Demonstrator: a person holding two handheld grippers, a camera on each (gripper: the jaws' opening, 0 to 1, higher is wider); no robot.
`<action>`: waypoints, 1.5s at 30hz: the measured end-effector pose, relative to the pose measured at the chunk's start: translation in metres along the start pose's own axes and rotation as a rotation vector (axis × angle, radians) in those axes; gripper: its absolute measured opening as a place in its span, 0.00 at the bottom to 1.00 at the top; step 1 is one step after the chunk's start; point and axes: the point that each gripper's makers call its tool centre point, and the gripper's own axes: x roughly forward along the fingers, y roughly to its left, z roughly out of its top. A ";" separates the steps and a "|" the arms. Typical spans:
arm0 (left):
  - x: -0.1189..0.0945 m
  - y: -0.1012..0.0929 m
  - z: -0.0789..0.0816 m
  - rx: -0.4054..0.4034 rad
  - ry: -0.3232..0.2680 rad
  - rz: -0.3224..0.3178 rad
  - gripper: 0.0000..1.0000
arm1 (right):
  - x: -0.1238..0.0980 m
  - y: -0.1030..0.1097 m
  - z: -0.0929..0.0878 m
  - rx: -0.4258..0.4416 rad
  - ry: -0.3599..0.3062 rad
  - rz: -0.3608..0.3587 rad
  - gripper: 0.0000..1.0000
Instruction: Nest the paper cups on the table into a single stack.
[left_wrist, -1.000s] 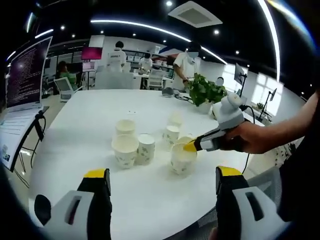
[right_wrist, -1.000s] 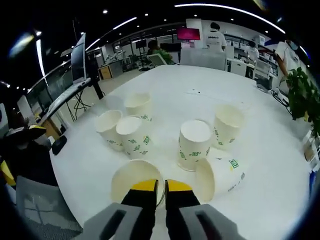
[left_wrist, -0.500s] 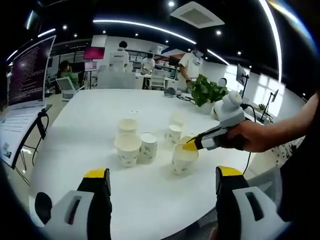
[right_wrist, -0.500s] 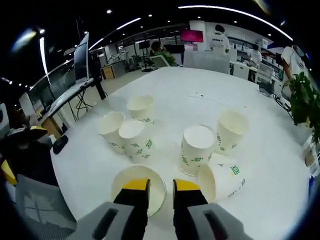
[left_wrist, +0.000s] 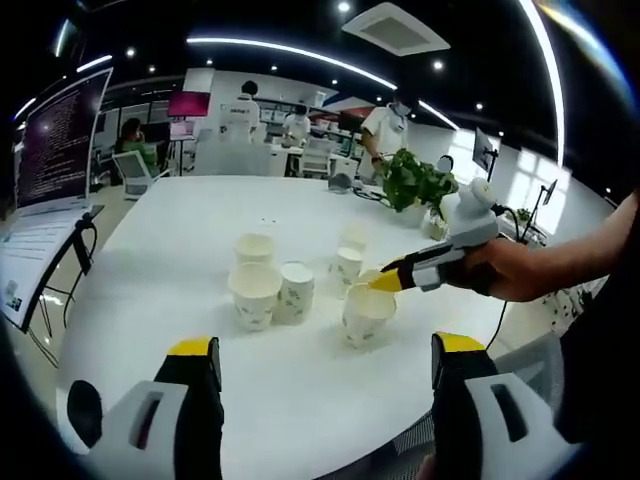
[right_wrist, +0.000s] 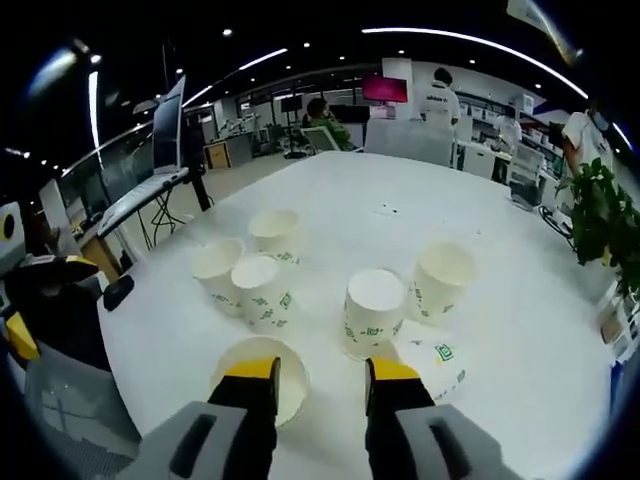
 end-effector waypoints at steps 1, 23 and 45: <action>0.000 0.000 -0.001 0.000 0.001 0.000 0.85 | -0.001 -0.001 0.000 0.001 -0.002 -0.003 0.33; -0.007 0.008 -0.003 -0.011 -0.005 0.019 0.85 | 0.002 -0.063 -0.017 -0.080 0.056 -0.179 0.47; -0.011 0.015 -0.007 -0.021 -0.001 0.033 0.85 | 0.019 -0.083 -0.033 -0.080 0.106 -0.242 0.52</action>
